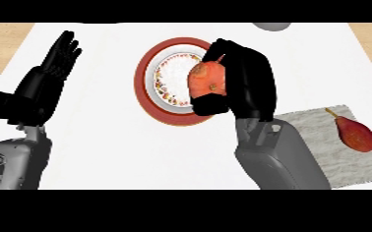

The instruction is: Pick the squash from the placemat and place it in the plate

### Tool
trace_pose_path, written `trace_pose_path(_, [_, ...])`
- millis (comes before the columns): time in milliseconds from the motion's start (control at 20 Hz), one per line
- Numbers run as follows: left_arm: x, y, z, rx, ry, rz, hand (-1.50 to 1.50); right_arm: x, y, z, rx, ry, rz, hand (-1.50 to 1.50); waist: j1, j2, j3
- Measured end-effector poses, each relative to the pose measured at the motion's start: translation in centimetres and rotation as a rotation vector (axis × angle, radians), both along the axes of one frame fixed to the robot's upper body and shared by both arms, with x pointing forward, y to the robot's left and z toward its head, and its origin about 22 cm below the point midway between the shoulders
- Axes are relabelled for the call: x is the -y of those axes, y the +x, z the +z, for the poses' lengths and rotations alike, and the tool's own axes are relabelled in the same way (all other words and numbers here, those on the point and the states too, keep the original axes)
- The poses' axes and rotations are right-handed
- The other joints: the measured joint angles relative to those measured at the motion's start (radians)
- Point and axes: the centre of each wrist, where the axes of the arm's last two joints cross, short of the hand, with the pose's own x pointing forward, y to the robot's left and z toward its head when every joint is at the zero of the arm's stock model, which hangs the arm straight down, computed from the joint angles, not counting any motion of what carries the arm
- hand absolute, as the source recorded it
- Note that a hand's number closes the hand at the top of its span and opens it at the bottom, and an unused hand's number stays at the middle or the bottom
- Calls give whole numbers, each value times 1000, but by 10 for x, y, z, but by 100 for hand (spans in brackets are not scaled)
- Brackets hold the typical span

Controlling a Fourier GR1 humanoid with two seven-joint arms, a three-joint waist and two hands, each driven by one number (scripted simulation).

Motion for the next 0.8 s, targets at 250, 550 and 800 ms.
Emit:
trace_pose_path(250, [-3, 8, 4, 6, 2, -7, 0, -28, 40, -10, -37, 16, -1, 150, 5, 2, 0])
trace_pose_path(550, [5, 7, 5, 7, 0, -20, 0, -48, 81, -32, -82, -27, -34, 150, 17, 5, 0])
trace_pose_path(800, [9, 9, 5, 9, 5, -37, 0, -51, 103, -58, -136, -55, -44, 150, 31, 9, 0])
